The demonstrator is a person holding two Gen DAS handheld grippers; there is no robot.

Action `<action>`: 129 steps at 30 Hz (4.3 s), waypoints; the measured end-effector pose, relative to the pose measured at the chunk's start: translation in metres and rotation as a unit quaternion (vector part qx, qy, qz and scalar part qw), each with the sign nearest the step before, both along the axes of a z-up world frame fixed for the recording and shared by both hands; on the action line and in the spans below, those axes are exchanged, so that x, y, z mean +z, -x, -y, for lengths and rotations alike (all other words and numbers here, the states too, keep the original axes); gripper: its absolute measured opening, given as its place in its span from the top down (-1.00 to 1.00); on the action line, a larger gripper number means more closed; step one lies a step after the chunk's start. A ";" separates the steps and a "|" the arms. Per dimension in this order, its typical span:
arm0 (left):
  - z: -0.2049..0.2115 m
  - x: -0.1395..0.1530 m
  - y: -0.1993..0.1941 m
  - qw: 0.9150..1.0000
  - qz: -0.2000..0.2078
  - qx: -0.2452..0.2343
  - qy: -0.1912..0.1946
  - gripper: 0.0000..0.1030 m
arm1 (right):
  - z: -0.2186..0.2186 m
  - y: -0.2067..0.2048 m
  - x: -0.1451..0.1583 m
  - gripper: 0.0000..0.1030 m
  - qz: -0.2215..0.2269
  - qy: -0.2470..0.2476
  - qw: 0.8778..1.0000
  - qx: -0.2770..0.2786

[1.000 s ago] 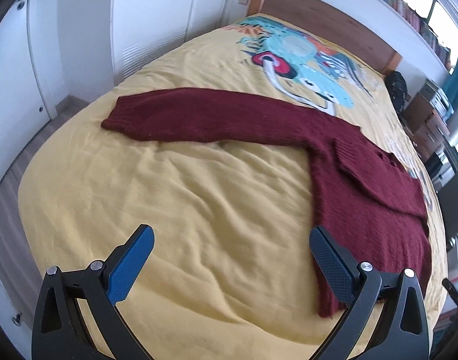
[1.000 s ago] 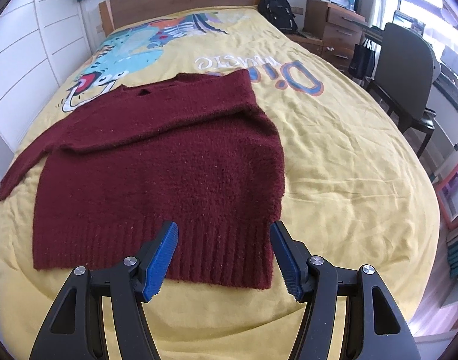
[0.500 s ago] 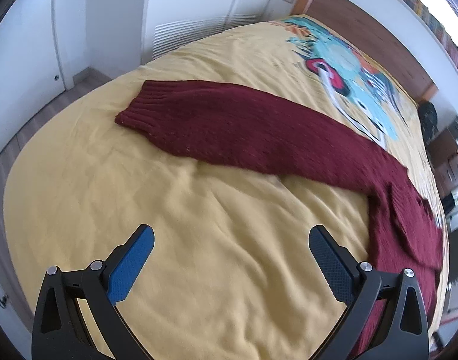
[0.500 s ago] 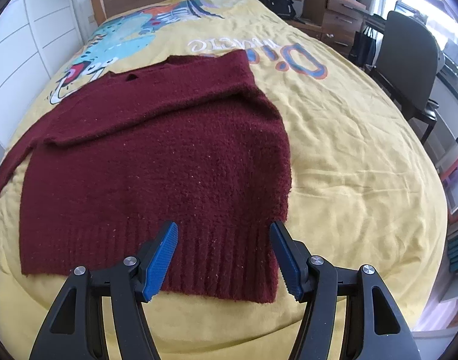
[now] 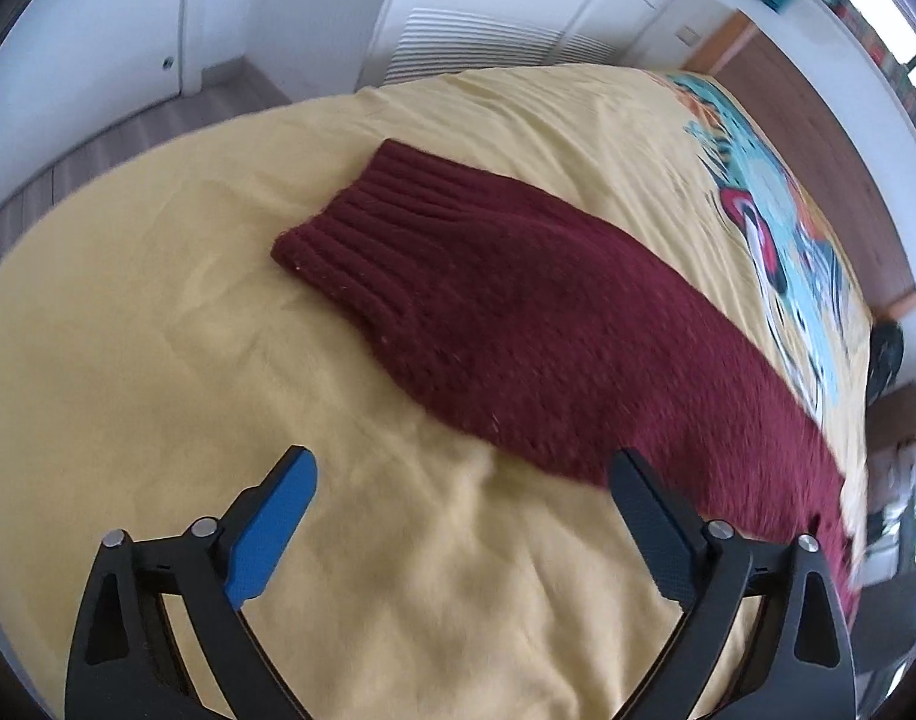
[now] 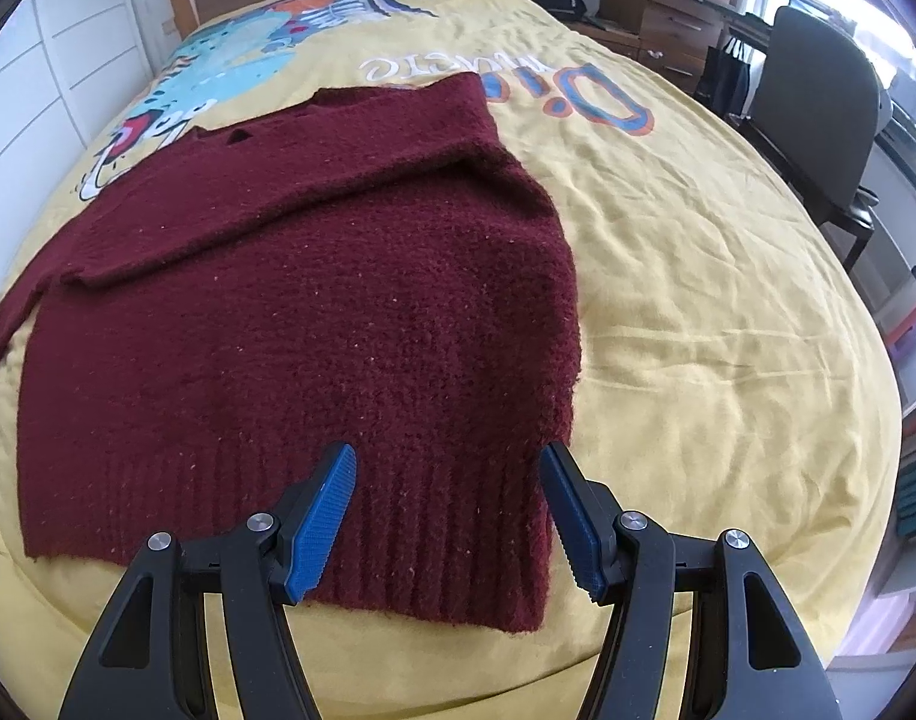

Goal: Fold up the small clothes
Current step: 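Move the left gripper down to the cuff of the other sleeve, then close the left gripper on the ribbed sleeve cuff, then carry the held sleeve with the left gripper across the sweater body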

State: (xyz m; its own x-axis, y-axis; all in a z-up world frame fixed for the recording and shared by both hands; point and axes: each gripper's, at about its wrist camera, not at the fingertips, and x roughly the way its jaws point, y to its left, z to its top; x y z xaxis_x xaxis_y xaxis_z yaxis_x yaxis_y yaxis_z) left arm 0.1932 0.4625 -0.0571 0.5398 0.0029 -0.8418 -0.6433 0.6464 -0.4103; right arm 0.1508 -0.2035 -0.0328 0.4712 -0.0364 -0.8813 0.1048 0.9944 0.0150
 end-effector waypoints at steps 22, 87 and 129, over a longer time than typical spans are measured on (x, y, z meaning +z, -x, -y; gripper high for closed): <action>-0.086 -0.024 0.026 0.969 0.144 0.100 0.177 0.11 | -0.005 -0.021 -0.006 -0.28 -0.016 0.016 1.000 0.014; 0.240 0.118 -0.168 0.964 0.171 -0.134 0.154 0.87 | 0.124 0.010 -0.018 -0.28 0.022 -0.091 0.995 -0.043; 0.502 0.062 -0.171 0.923 0.065 -0.344 0.161 0.88 | 0.149 0.017 -0.033 -0.28 0.019 -0.129 0.990 -0.058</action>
